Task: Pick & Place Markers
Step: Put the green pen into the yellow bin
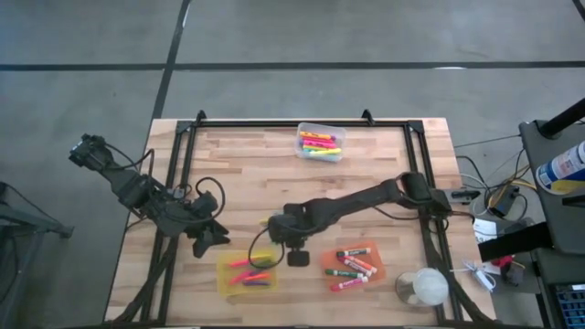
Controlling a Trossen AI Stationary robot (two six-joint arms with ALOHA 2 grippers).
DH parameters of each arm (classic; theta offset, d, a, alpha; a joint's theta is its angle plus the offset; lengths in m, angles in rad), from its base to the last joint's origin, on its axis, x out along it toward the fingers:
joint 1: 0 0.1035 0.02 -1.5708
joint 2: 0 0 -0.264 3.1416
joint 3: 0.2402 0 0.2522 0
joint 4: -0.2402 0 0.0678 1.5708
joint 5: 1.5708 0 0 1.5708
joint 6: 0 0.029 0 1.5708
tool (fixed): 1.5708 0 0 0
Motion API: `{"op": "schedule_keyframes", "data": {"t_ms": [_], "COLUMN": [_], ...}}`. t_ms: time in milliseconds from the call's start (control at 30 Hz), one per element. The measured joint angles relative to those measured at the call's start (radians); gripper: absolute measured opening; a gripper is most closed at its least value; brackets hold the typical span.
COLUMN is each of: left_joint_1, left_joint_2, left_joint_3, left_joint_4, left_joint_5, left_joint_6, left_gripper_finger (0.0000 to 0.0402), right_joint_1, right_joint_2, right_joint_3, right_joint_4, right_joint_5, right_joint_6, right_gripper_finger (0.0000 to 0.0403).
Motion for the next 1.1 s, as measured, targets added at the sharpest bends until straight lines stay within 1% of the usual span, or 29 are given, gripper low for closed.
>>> {"op": "schedule_keyframes", "data": {"t_ms": [133, 233, 300, 500, 567, 633, 733, 967, 1033, 1100], "left_joint_1": [0.000, 0.000, 0.000, 0.000, 0.000, 0.000, 0.000, 0.000, 0.000, 0.000], "left_joint_2": [0.000, 0.000, 0.000, 0.000, 0.000, 0.000, 0.000, -0.003, -0.003, -0.003], "left_joint_3": [0.000, 0.000, 0.000, 0.000, 0.000, 0.000, 0.000, 0.000, 0.000, 0.000], "left_joint_4": [-0.017, -0.021, -0.021, -0.021, -0.022, -0.023, -0.024, -0.032, -0.032, -0.031], "left_joint_5": [0.000, 0.000, -0.001, -0.003, -0.003, -0.003, -0.003, 0.013, 0.020, 0.020], "left_joint_6": [0.015, 0.031, 0.042, 0.051, 0.051, 0.052, 0.052, 0.057, 0.055, 0.048], "left_gripper_finger": [0.0161, 0.0161, 0.0161, 0.0161, 0.0161, 0.0161, 0.0161, 0.0161, 0.0161, 0.0161], "right_joint_1": [0.035, 0.058, 0.070, 0.103, 0.104, 0.102, 0.097, 0.101, 0.105, 0.106], "right_joint_2": [-0.002, -0.001, -0.002, 0.007, 0.007, 0.020, 0.056, 0.148, 0.156, 0.163], "right_joint_3": [0.094, 0.147, 0.168, 0.164, 0.144, 0.135, 0.136, 0.172, 0.182, 0.200], "right_joint_4": [-0.057, -0.051, -0.009, 0.127, 0.178, 0.248, 0.295, 0.285, 0.278, 0.286], "right_joint_5": [0.032, 0.038, 0.040, 0.038, 0.039, 0.041, 0.041, -0.019, -0.016, -0.015], "right_joint_6": [0.052, 0.113, 0.152, 0.231, 0.257, 0.281, 0.286, 0.312, 0.337, 0.361], "right_gripper_finger": [0.0019, 0.0019, 0.0019, 0.0021, 0.0021, 0.0022, 0.0022, 0.0028, 0.0040, 0.0061]}}
